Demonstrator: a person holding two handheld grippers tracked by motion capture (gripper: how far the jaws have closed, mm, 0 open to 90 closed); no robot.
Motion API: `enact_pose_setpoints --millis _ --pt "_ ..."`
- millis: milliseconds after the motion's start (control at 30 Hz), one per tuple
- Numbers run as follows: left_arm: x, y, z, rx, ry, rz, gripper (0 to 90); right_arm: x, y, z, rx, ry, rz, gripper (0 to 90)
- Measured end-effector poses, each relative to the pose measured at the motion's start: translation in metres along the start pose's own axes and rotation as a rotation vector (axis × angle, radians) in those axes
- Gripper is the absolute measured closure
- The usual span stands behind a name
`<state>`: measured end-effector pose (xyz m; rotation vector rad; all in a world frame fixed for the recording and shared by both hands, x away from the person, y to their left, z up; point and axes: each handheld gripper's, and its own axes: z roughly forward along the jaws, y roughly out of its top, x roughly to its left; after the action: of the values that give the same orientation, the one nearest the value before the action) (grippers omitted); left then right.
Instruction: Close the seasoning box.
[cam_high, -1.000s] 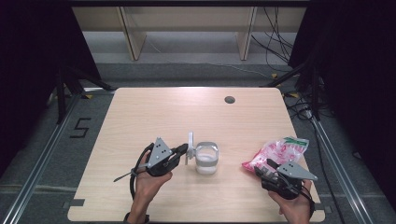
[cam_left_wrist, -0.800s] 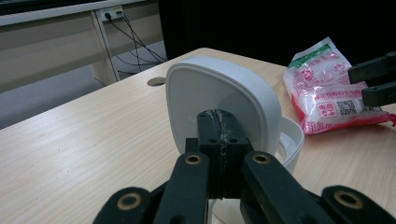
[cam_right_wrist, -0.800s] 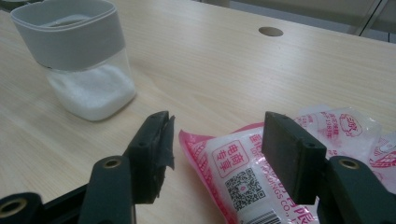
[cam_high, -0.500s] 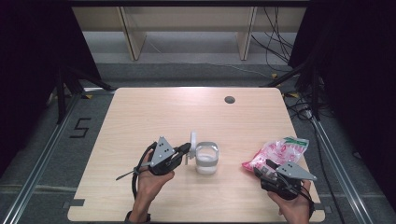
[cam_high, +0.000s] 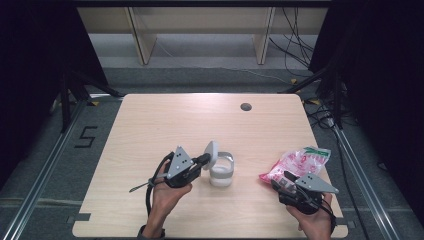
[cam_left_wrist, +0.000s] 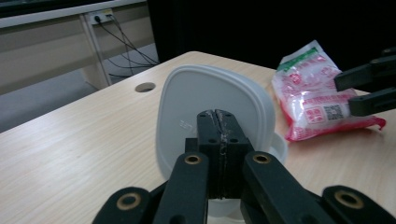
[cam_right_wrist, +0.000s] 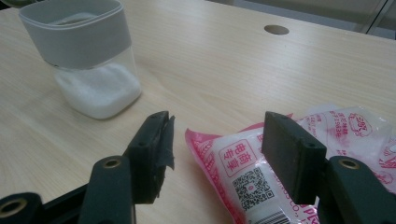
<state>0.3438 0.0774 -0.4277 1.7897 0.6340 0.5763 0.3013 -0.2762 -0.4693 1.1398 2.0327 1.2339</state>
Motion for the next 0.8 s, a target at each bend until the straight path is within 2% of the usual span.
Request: enact_pose_setpoints --millis 133,167,367,433,467,533,567,667,733,800 --pt "-0.008 0.001 0.008 -0.003 -0.033 0.000 88.8 0.000 0.000 -0.001 0.005 -0.011 -0.006 42.8" --pt "-0.010 0.002 0.008 -0.004 -0.034 -0.009 88.7 0.000 0.000 0.000 0.000 0.002 0.000 42.8" --pt "-0.010 0.005 0.008 0.001 -0.053 -0.010 86.0 0.000 0.000 -0.001 0.005 -0.010 -0.006 42.8" --pt "-0.010 0.005 0.007 -0.002 -0.057 -0.013 82.6 0.000 0.000 -0.001 0.005 -0.010 -0.007 42.9" --pt "-0.009 0.005 0.006 -0.005 -0.068 -0.029 80.4 0.001 0.000 -0.001 0.004 -0.009 -0.003 42.9" --pt "-0.007 0.003 0.005 -0.014 -0.073 -0.028 72.9 0.000 0.000 -0.001 0.006 -0.011 -0.010 42.7" --pt "-0.008 0.003 0.004 -0.017 -0.070 -0.043 69.9 0.000 0.000 -0.001 0.005 -0.011 -0.009 42.5" --pt "-0.006 0.001 0.002 -0.024 -0.077 -0.053 59.8 0.000 0.000 0.000 0.000 -0.004 -0.005 42.1" --pt "-0.003 -0.003 0.001 -0.034 -0.090 -0.096 54.0 0.000 0.000 -0.001 0.003 -0.013 -0.007 42.1" --pt "-0.001 -0.005 0.000 -0.014 -0.071 -0.103 48.9 0.001 0.000 0.000 -0.002 -0.004 -0.005 42.1"
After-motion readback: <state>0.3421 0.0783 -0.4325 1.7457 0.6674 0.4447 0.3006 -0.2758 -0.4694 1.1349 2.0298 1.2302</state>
